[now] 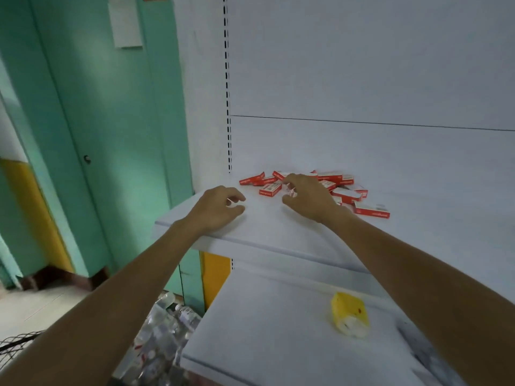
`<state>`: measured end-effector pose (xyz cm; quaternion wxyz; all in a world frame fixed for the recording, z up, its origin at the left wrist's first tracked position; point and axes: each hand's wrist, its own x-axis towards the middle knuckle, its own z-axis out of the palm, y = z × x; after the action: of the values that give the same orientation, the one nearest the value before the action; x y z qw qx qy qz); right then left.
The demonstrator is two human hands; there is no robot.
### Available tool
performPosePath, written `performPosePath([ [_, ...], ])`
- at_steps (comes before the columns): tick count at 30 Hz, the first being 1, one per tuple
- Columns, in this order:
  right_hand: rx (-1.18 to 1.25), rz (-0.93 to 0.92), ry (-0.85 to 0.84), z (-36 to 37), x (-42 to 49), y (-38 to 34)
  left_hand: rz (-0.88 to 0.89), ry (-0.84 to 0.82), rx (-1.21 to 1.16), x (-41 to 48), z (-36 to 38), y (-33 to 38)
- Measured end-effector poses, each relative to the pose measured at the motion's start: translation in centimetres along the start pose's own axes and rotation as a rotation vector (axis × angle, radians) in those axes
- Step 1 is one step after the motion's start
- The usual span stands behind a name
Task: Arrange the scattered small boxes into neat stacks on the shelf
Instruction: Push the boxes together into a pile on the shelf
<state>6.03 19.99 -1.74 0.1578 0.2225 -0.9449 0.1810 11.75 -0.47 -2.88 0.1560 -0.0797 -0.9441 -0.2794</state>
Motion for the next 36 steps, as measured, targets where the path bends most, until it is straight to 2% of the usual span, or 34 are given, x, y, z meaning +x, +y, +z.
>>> performPosePath([
  [5,-0.097,0.08,-0.012,0.0,2.7,1.1,0.017,-0.037,-0.027,2.6,0.8,-1.1],
  [12,-0.228,0.207,-0.139,-0.1,5.8,3.5,0.016,-0.093,-0.021,9.0,2.3,-0.6],
  [19,-0.285,0.21,-0.24,0.6,8.0,5.7,-0.011,-0.189,0.103,13.8,5.6,-0.1],
  [24,-0.379,0.17,-0.292,1.2,8.6,5.1,-0.014,-0.181,0.097,14.9,6.6,-0.4],
  [33,-0.357,0.232,-0.336,1.3,8.1,3.8,-0.009,-0.261,0.083,13.1,4.8,-1.5],
  [36,-0.238,0.248,-0.331,1.4,7.2,3.1,-0.015,-0.259,0.114,11.9,4.3,-1.3],
])
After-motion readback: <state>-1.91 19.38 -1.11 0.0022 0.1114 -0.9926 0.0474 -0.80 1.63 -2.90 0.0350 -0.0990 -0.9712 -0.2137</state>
